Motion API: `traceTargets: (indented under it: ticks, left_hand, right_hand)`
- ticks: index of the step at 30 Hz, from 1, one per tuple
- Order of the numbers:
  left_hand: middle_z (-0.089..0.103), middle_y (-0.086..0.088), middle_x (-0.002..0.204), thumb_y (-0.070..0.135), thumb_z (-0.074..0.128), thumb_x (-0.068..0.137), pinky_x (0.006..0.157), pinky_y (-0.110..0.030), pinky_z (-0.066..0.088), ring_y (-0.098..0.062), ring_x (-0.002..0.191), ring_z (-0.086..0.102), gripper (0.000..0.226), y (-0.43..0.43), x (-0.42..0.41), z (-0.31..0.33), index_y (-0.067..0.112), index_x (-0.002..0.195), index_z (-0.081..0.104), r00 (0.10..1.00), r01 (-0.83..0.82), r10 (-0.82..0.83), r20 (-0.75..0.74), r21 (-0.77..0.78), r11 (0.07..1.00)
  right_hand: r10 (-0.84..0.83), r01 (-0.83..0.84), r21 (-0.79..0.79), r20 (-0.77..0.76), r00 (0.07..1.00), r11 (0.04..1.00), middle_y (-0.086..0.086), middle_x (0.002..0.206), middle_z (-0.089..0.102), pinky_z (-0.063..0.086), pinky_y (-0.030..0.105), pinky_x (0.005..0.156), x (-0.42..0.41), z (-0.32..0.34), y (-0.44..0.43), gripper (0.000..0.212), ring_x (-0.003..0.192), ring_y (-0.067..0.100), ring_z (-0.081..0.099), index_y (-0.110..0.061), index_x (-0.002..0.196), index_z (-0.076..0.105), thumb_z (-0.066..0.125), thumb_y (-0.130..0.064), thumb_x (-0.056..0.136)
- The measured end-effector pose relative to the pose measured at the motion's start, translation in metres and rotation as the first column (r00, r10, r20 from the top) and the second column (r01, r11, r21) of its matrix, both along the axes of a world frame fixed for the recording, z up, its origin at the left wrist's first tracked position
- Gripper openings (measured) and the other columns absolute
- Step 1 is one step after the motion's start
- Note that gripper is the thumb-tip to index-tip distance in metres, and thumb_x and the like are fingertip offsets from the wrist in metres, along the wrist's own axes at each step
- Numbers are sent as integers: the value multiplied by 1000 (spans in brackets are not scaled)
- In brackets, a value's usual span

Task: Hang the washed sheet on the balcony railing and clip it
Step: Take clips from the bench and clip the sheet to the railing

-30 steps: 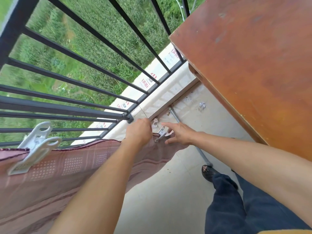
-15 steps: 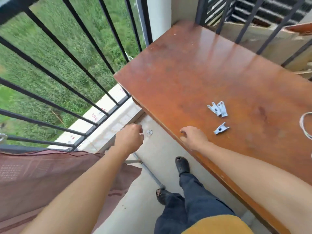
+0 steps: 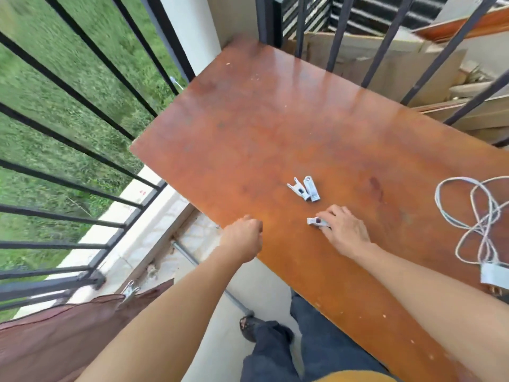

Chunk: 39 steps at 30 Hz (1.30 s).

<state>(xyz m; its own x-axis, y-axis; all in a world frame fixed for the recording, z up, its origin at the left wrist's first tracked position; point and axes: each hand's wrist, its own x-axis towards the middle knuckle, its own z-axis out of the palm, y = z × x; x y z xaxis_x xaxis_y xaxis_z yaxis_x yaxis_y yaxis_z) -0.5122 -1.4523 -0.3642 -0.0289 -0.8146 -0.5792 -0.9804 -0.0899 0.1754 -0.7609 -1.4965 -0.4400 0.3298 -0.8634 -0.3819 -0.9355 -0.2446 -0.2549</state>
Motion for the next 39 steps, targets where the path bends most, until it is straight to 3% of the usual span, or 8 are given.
traceTargets:
  ticks: [5, 10, 16, 22, 26, 32, 35, 39]
  left_hand:
    - [40, -8, 132, 15, 54, 88, 88, -38, 43, -28, 119, 42, 46, -71, -54, -22, 19, 132, 45, 980, 191, -182, 79, -123, 974]
    - [15, -12, 153, 8, 54, 85, 100, -39, 35, -30, 132, 29, 63, -116, -78, -58, 25, 142, 32, 966, 210, -197, 170, -59, 976]
    - [44, -3, 126, 23, 54, 89, 91, -35, 33, -25, 115, 41, 23, -103, -62, -70, 23, 112, 58, 937, 238, -176, 301, -180, 955]
    - [59, -11, 107, 22, 51, 88, 70, -37, 38, -36, 97, 58, 22, -36, -16, -40, 10, 107, 48, 996, -58, 65, 55, -117, 991]
    - [58, -11, 112, 22, 47, 91, 73, -40, 43, -37, 99, 59, 30, 49, 23, -15, 14, 119, 46, 985, -158, 162, 53, -68, 985]
    - [60, -6, 113, 45, 42, 94, 77, -39, 46, -32, 103, 60, 33, 224, 77, 21, 19, 112, 51, 877, -452, 464, 126, -111, 885]
    - [64, -2, 111, 43, 43, 93, 76, -36, 45, -29, 103, 61, 29, 315, 99, 46, 22, 108, 55, 727, -640, 664, 175, -178, 747]
    - [67, 0, 107, 38, 48, 90, 78, -33, 45, -28, 101, 63, 24, 441, 117, 81, 23, 105, 59, 542, -769, 821, 182, -288, 571]
  right_hand:
    - [-147, 146, 19, 126, 981, 989, -5, 105, 58, 46, 37, 68, -46, -2, -1, 27, 95, 25, 61, -29, 115, 57, 51, -45, 94]
    - [-232, 231, 26, 168, 958, 973, -10, 92, 57, 47, 37, 62, -81, -11, 8, 25, 78, 30, 64, -30, 108, 58, 56, -47, 90]
    - [-229, 231, 12, 208, 951, 973, -9, 91, 59, 48, 37, 62, -84, -12, 3, 25, 74, 32, 63, -25, 108, 60, 59, -43, 89]
    - [-14, 28, -46, 263, 965, 999, -2, 109, 63, 42, 37, 67, -17, 3, -8, 27, 89, 35, 63, -20, 117, 55, 52, -35, 95]
    - [226, -205, -100, 326, 918, 974, 0, 113, 63, 45, 38, 68, 58, 21, 2, 28, 93, 34, 64, -21, 118, 56, 53, -35, 93]
    - [642, -594, -249, 370, 671, 765, 2, 98, 67, 47, 38, 64, 179, 61, 78, 36, 86, 32, 66, -20, 110, 62, 48, -47, 91]
    - [835, -761, -358, 336, 435, 541, -1, 81, 65, 48, 33, 53, 238, 86, 140, 33, 72, 26, 66, -24, 97, 58, 43, -50, 83]
    - [959, -875, -420, 241, 149, 242, -3, 75, 65, 43, 27, 42, 308, 125, 241, 33, 60, 25, 65, -22, 90, 55, 72, -41, 69]
